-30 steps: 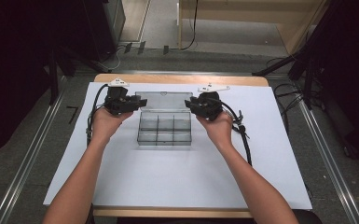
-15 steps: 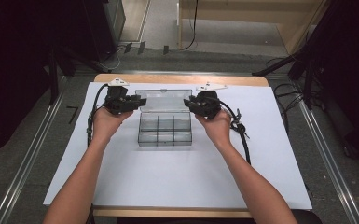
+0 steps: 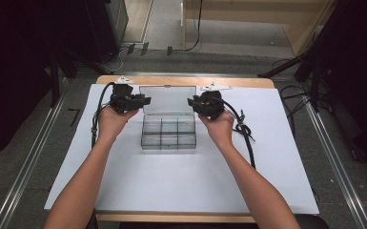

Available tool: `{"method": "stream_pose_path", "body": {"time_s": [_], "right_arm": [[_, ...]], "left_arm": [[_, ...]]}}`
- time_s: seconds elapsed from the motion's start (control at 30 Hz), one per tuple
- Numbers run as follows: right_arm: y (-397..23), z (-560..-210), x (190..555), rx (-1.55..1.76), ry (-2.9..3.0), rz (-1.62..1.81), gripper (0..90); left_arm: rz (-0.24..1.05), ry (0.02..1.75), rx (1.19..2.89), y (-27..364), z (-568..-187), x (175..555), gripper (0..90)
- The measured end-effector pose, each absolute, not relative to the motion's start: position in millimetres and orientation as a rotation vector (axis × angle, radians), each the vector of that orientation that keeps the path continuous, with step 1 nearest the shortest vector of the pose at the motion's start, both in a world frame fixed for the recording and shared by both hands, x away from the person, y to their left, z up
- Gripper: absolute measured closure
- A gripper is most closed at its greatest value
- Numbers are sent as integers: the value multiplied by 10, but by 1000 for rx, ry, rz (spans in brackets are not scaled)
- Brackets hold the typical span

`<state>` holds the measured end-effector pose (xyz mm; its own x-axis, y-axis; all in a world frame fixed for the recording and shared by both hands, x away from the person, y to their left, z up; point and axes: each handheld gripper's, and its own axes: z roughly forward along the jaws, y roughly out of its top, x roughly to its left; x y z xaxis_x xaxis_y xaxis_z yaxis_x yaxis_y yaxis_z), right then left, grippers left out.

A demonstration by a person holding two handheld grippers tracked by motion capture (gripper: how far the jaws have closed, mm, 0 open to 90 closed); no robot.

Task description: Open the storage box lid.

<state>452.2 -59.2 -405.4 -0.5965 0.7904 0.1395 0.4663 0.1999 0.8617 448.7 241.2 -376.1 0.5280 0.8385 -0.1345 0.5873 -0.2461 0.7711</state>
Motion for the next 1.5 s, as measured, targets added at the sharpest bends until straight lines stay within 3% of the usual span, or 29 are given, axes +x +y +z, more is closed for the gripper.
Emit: {"method": "stream_pose_path", "body": {"time_s": [1.0,1.5], "right_arm": [[-521,-4276,4692,1310,2115,1397,647],[-488,-4390,4735,1368,2121,1405,600]], "left_arm": [[357,1276,1932,2344,-3968,4664,593],[357,1314,1951,2291,-4054,4702,521]]}}
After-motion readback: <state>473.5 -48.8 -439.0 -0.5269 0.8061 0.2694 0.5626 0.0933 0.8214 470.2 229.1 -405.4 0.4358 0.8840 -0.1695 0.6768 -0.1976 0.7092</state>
